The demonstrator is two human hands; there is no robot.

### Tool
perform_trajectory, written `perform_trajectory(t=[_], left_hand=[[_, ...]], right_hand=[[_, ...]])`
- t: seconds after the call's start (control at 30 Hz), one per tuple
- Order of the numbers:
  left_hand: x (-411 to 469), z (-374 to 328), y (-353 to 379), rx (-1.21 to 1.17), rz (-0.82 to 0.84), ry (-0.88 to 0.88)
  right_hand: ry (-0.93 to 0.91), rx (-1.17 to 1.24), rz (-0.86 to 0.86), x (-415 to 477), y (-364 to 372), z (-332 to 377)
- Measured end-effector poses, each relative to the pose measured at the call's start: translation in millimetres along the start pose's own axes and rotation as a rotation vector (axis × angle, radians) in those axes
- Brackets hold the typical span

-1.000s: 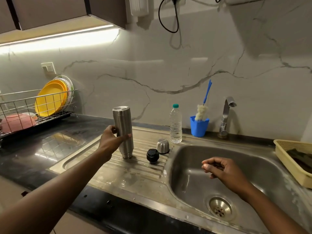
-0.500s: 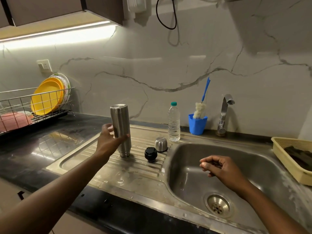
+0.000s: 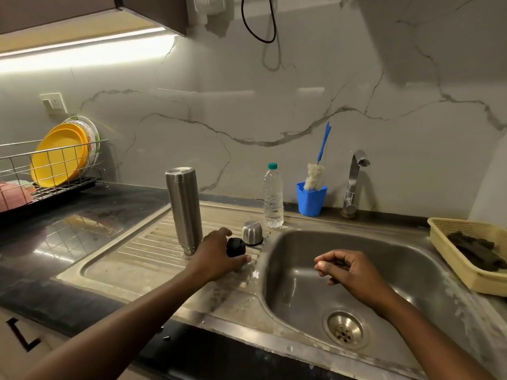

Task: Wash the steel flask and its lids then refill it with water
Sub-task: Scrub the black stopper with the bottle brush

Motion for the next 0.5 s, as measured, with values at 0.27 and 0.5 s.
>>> perform_trajectory(t=[0.27,0.5], left_hand=[[12.1,-41.3,12.2,-0.266,-0.1,0.062],[19.5,-116.4,60.9,-0.612,-0.075,0.138]], right_hand=[[0.034,0.026,-0.06,1.9,-5.4,-1.1],[0.078,-0.002,-0.13,2.3,-17.6,-4.5]])
Point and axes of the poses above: each hand's wrist, its own x-axis towards the middle knuckle, its own y-axis out of the palm, z = x × y, the point moved 5 cm from there along x, towards the middle knuckle, and after that the axes turned 5 degrees about -x, right-handed, at the moved point
